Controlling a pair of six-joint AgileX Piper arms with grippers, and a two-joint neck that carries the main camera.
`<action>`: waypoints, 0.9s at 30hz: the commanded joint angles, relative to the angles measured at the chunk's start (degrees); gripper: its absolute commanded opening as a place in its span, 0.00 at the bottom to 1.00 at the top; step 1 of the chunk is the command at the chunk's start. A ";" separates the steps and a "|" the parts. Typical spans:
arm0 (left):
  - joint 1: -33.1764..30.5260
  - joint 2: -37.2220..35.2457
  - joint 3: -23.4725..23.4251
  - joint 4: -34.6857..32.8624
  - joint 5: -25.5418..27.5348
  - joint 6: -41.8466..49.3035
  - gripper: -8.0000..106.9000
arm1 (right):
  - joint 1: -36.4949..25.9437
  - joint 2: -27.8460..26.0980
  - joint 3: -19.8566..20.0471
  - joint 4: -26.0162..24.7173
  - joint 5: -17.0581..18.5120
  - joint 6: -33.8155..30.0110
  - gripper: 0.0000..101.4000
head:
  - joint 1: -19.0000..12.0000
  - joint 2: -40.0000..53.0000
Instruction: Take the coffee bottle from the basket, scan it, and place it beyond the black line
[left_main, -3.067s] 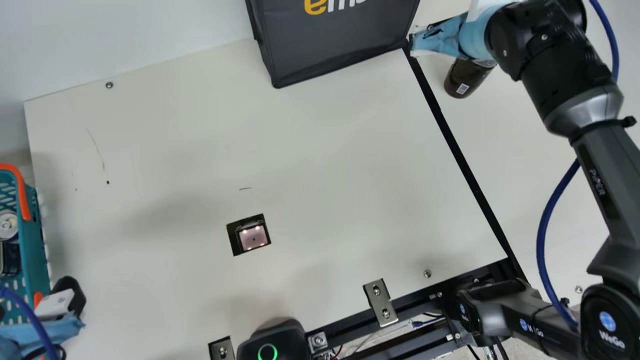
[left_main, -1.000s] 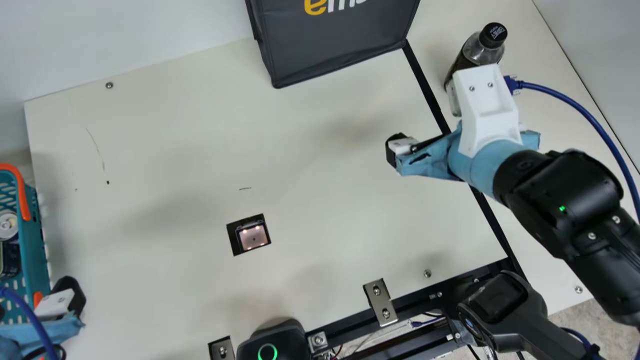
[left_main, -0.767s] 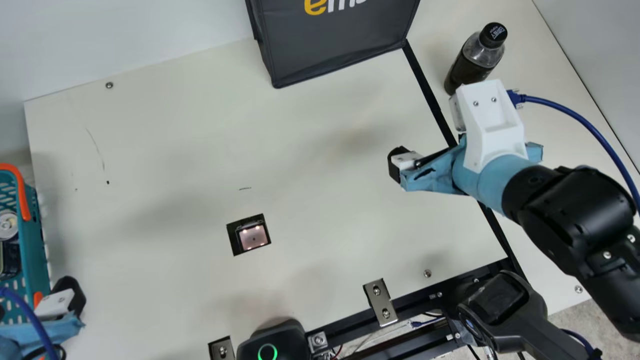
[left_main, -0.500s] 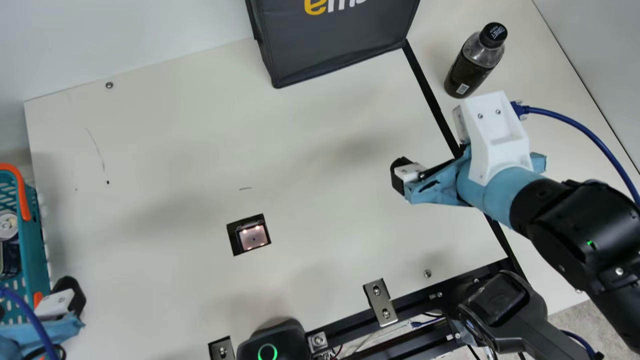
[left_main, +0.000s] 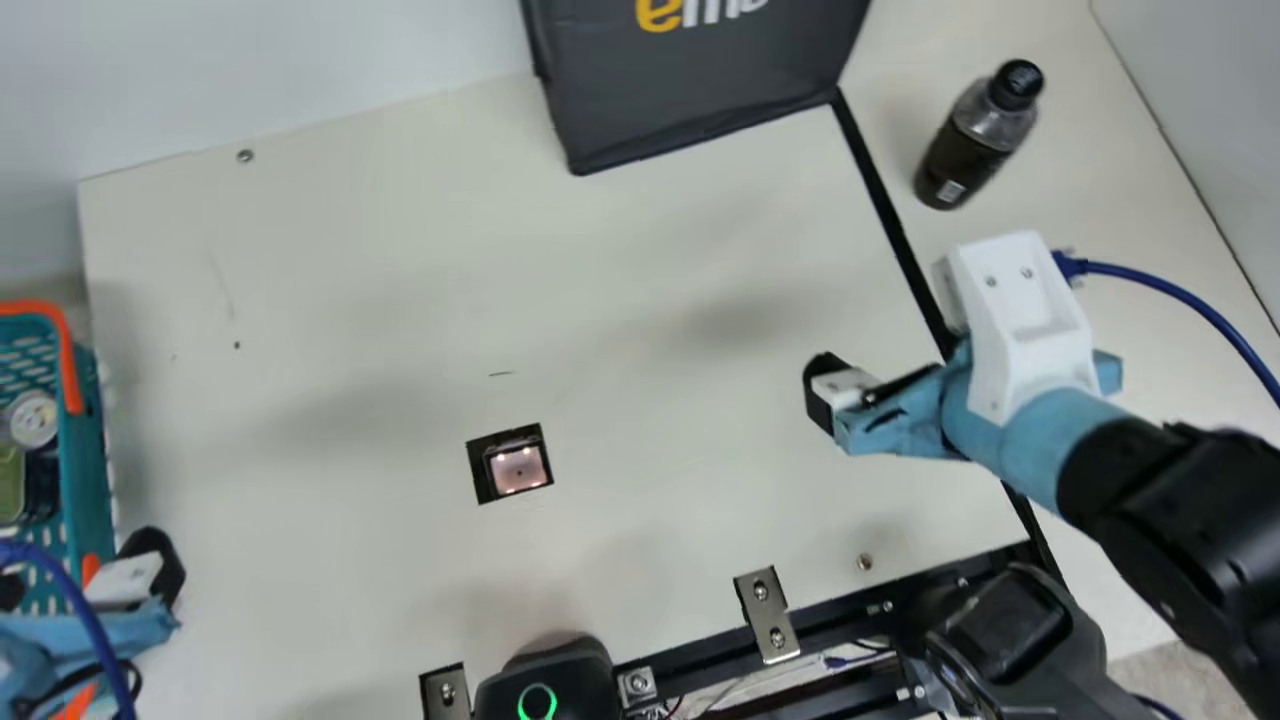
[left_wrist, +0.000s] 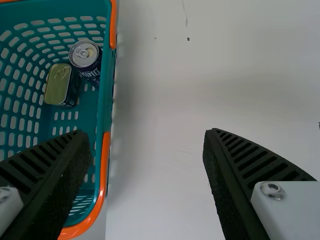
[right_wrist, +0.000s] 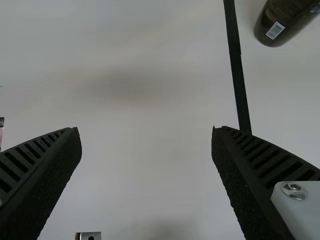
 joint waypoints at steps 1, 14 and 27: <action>0.00 0.00 0.00 0.00 0.00 0.00 0.85 | 0.31 -0.14 0.16 -0.16 0.23 0.42 0.90 | -1.48 5.28; 0.00 0.00 0.00 0.00 0.00 0.00 0.85 | 1.29 -0.68 0.94 -0.62 1.01 1.49 0.90 | -1.48 14.59; 0.00 0.00 0.00 0.00 0.00 0.00 0.85 | 1.29 -0.68 0.94 -0.62 1.01 1.49 0.90 | -1.48 14.59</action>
